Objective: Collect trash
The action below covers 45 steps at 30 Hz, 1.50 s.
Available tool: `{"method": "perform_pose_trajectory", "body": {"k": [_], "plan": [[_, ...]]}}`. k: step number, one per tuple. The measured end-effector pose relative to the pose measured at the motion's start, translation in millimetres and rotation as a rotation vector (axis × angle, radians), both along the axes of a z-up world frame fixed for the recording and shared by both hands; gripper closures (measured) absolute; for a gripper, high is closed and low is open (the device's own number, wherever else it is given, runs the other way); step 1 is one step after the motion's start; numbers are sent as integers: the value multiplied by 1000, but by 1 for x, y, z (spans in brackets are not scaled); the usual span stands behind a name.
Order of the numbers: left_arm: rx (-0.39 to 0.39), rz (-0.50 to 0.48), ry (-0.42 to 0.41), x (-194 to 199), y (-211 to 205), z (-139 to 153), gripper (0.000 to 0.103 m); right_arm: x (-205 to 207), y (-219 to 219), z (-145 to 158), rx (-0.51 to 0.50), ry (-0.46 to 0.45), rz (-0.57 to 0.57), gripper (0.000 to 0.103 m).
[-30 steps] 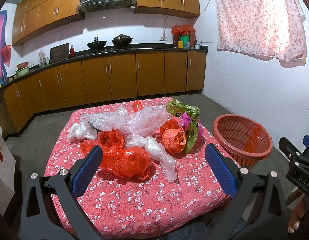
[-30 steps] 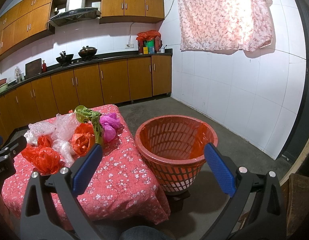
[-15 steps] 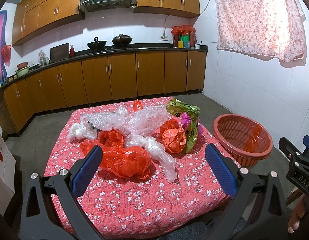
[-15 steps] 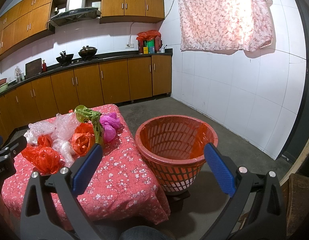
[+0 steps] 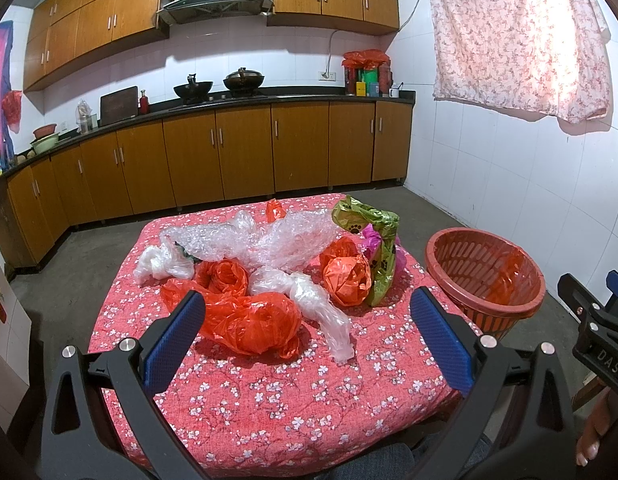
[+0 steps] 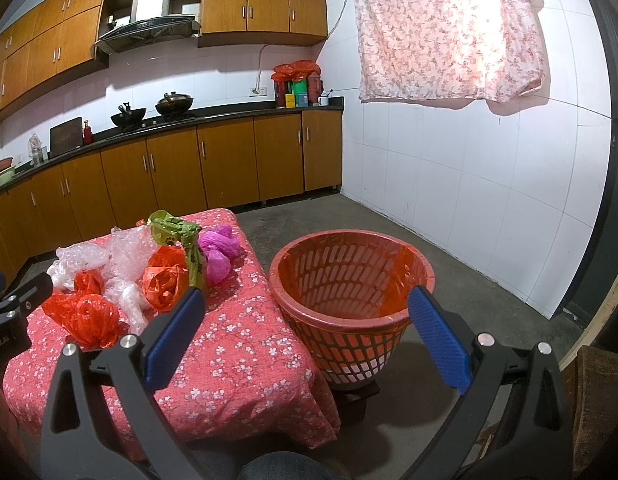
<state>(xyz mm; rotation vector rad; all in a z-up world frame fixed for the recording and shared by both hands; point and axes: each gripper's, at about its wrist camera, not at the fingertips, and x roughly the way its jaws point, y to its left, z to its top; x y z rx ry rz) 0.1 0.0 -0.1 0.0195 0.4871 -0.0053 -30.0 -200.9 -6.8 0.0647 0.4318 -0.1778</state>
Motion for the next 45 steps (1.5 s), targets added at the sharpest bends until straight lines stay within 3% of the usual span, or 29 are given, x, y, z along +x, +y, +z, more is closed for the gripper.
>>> {"method": "perform_pose_trajectory", "body": {"k": [18, 28, 34, 45], "plan": [[6, 11, 2, 0, 2, -1, 2, 2, -2, -1, 6, 5, 4, 4], [27, 147, 57, 10, 55, -24, 2, 41, 11, -10, 27, 45, 69, 4], [18, 219, 70, 9, 88, -36, 2, 83, 30, -11, 40, 58, 144, 27], [-24, 220, 112, 37, 94, -55, 2, 169, 72, -36, 73, 125, 247, 37]]}}
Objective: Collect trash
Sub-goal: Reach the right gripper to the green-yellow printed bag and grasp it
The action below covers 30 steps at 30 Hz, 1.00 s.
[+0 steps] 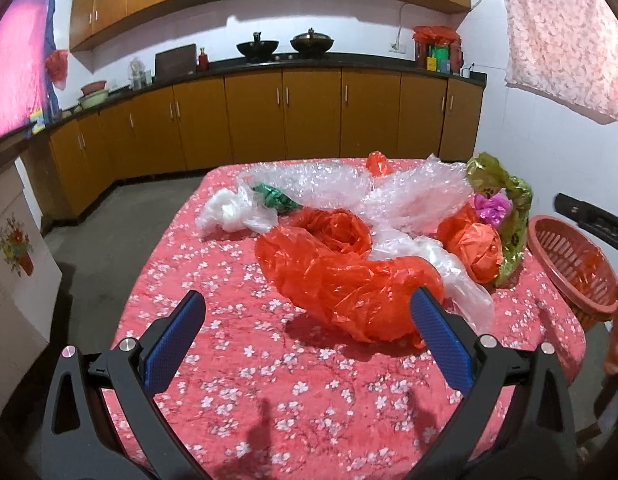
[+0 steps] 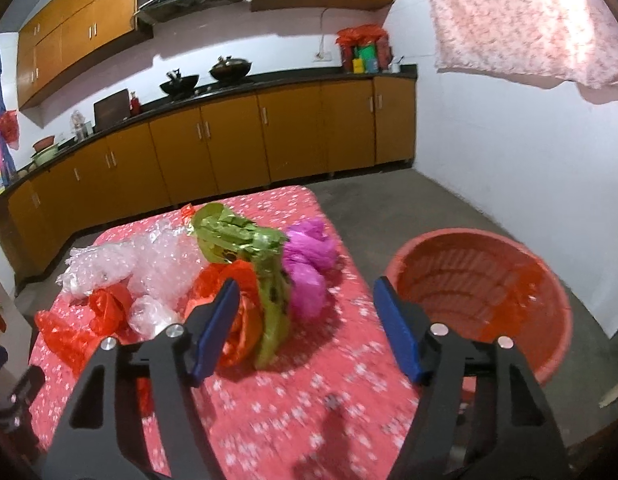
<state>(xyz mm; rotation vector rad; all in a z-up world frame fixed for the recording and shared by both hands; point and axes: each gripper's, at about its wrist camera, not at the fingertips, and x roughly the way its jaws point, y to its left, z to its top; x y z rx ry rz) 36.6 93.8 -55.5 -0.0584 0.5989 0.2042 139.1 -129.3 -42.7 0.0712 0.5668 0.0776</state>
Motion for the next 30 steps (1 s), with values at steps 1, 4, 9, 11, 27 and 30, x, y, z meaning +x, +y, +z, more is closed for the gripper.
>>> {"method": "perform_pose_trajectory", "body": {"k": [1, 4, 9, 11, 27, 30], "plan": [[-4, 1, 1, 2, 1, -2, 2, 6, 3, -2, -4, 7, 2, 38], [-5, 0, 4, 8, 1, -5, 2, 23, 11, -9, -20, 24, 9, 40], [-15, -11, 6, 19, 1, -8, 2, 46, 21, -20, -38, 62, 19, 49], [-20, -18, 7, 24, -1, -9, 2, 52, 24, -23, -53, 69, 24, 57], [-29, -35, 50, 45, -26, -14, 2, 26, 12, -17, -8, 33, 58, 86], [-8, -31, 66, 52, -32, -19, 2, 16, 5, -12, -2, 26, 51, 86]]}}
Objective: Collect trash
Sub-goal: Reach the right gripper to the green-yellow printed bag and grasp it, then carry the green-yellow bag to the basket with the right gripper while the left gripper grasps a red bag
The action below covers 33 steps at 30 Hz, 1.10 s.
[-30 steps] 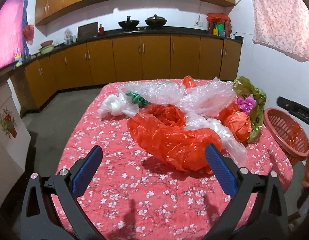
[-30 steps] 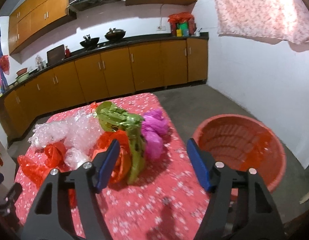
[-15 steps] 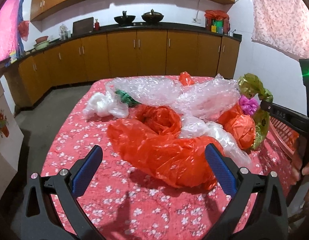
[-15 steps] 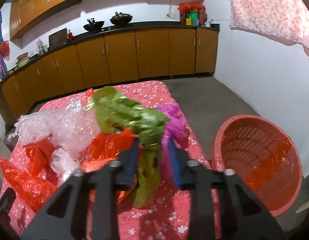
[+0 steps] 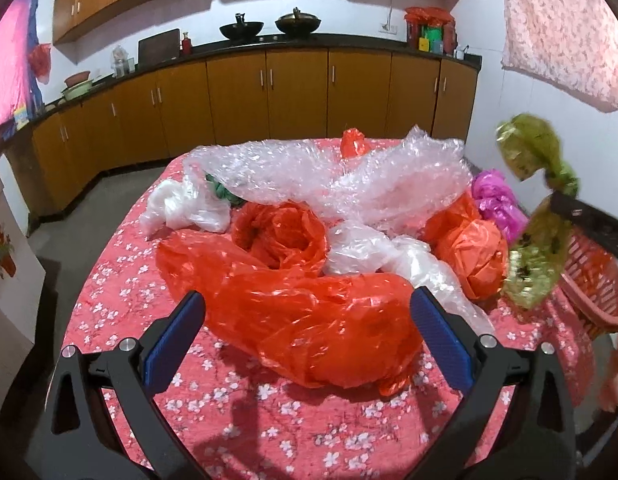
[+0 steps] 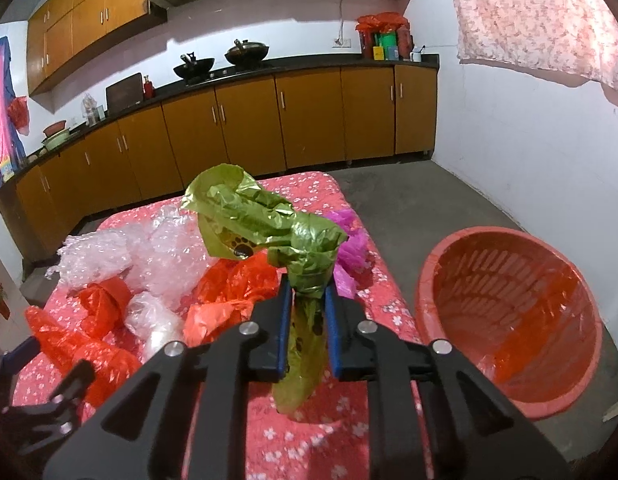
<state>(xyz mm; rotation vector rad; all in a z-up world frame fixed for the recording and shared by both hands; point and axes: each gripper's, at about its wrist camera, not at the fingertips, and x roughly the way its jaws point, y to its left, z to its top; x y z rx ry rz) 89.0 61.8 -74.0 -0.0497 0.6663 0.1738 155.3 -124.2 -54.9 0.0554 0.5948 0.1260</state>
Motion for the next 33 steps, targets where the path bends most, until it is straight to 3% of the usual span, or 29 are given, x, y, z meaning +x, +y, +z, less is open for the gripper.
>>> {"method": "perform_pose_trajectory", "body": {"k": [10, 14, 23, 26, 33], "plan": [[9, -3, 65, 19, -9, -17, 3, -17, -15, 8, 16, -6, -12, 86], [1, -21, 49, 16, -8, -15, 32, -20, -13, 10, 10, -16, -4, 86], [10, -57, 16, -5, 0, 0, 83, -34, -17, 19, 16, -34, 0, 86], [6, -53, 1, -14, 9, 7, 92, -39, -19, 23, 17, -42, -2, 86], [22, -21, -36, -30, 27, 21, 97, -52, -22, 31, 22, -61, -3, 86]]}}
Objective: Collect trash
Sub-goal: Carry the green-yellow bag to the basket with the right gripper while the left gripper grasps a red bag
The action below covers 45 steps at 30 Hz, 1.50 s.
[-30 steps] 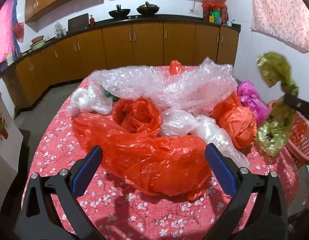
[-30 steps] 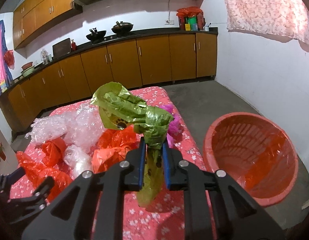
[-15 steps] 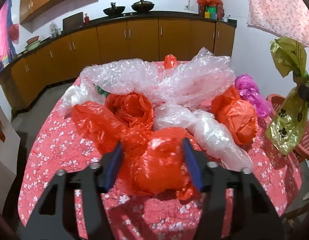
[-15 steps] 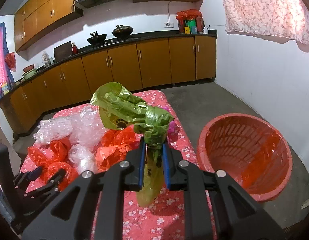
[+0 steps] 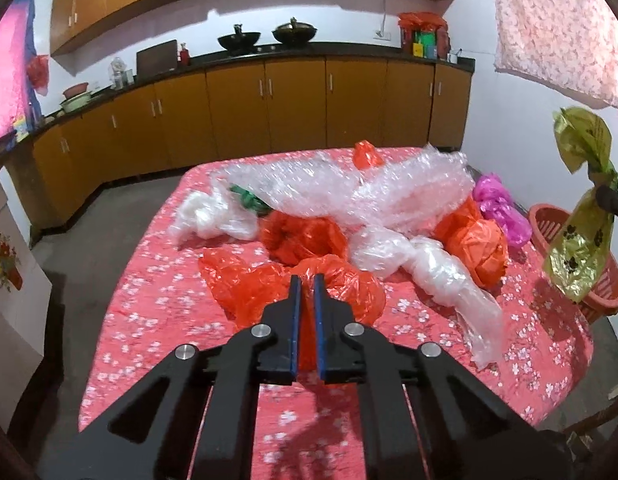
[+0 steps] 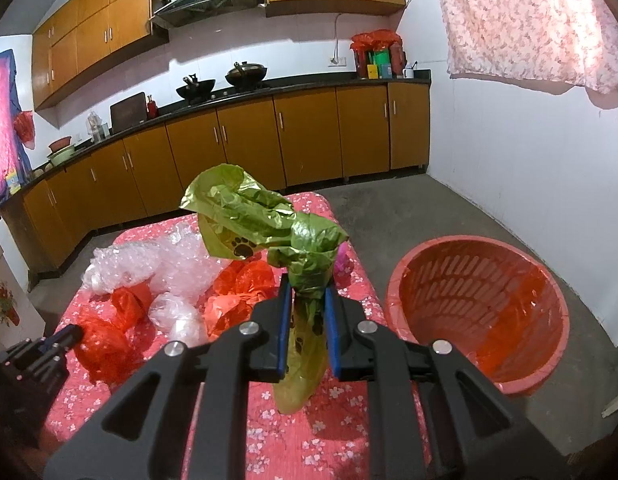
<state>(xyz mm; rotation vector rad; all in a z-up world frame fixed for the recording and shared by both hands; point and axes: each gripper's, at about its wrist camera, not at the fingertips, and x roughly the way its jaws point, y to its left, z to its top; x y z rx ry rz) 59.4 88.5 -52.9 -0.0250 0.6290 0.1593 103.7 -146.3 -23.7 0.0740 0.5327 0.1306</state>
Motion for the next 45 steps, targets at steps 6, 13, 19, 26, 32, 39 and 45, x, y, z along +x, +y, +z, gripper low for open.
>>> {"method": "perform_pose_trajectory", "body": {"k": [6, 13, 19, 26, 32, 39, 45], "plan": [[7, 19, -41, -8, 9, 18, 98, -10, -4, 7, 5, -16, -2, 86], [8, -22, -105, -10, -5, 50, 98, -16, -16, 16, 12, -35, -18, 86], [-9, -87, -136, 1, -29, 69, 98, -17, -36, 20, 23, -35, -55, 86], [-23, -186, -157, 22, -65, 81, 98, -13, -69, 22, 14, -35, -119, 86], [-40, -300, -164, 43, -112, 83, 98, -6, -100, 19, 6, -21, -187, 86], [-82, -431, -151, 67, -166, 78, 98, 10, -143, 12, -3, 8, -280, 86], [-92, -521, -131, 87, -209, 65, 98, 26, -178, 3, 2, 34, -336, 86]]}}
